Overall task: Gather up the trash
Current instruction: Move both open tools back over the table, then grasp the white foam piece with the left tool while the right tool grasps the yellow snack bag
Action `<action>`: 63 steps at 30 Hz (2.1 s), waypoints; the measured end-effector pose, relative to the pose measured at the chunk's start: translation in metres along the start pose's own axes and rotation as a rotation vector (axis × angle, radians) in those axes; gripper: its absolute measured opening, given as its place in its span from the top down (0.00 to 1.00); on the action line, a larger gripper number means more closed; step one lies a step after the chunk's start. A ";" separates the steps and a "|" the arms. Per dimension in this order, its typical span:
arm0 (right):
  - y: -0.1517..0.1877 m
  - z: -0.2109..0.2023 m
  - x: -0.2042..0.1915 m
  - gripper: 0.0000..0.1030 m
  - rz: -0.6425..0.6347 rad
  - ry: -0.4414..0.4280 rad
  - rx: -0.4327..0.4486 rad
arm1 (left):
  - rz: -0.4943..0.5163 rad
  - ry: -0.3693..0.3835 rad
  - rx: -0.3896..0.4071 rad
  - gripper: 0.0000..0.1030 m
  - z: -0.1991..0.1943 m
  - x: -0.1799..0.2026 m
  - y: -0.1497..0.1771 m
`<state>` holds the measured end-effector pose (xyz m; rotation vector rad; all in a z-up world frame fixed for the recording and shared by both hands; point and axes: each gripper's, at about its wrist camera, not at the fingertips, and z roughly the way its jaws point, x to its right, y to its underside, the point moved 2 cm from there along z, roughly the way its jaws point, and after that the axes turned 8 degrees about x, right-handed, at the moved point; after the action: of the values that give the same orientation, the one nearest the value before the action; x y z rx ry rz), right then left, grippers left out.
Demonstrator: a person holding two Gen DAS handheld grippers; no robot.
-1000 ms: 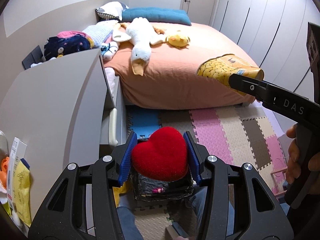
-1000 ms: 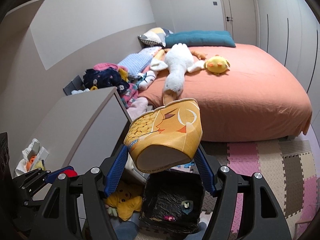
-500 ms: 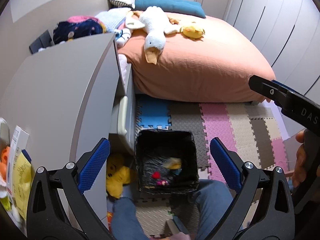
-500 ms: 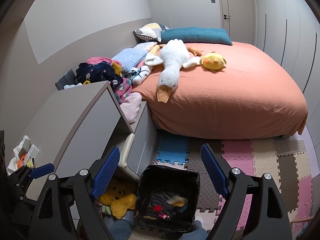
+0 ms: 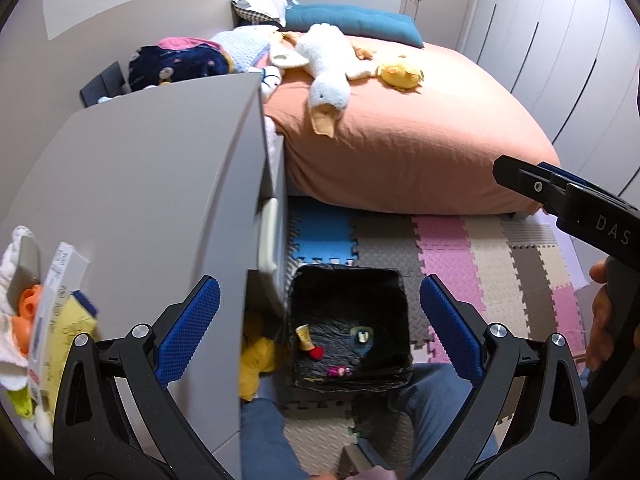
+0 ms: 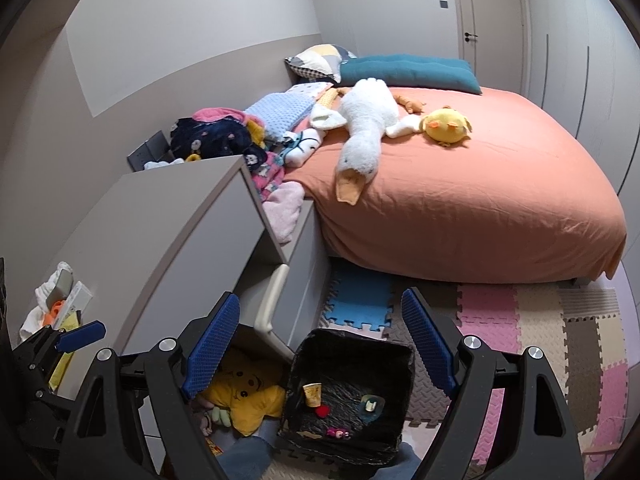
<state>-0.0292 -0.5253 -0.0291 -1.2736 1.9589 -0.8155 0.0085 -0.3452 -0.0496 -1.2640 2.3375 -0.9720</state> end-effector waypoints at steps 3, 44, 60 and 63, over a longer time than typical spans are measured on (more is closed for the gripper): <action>0.000 0.002 -0.015 0.19 -0.017 -0.018 -0.002 | -0.008 -0.011 0.010 0.06 -0.007 -0.011 0.001; 0.071 0.015 -0.264 0.19 -0.258 -0.376 -0.189 | -0.128 -0.246 0.027 0.06 -0.128 -0.199 0.103; 0.099 0.042 -0.314 0.35 -0.264 -0.399 -0.278 | -0.213 -0.233 -0.001 0.06 -0.110 -0.247 0.138; 0.101 0.043 -0.320 0.42 -0.269 -0.407 -0.279 | -0.198 -0.225 -0.004 0.16 -0.106 -0.245 0.139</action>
<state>0.0519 -0.2002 -0.0735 -1.7409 1.6303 -0.3666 0.0021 -0.0461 -0.0802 -1.5434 2.0750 -0.8335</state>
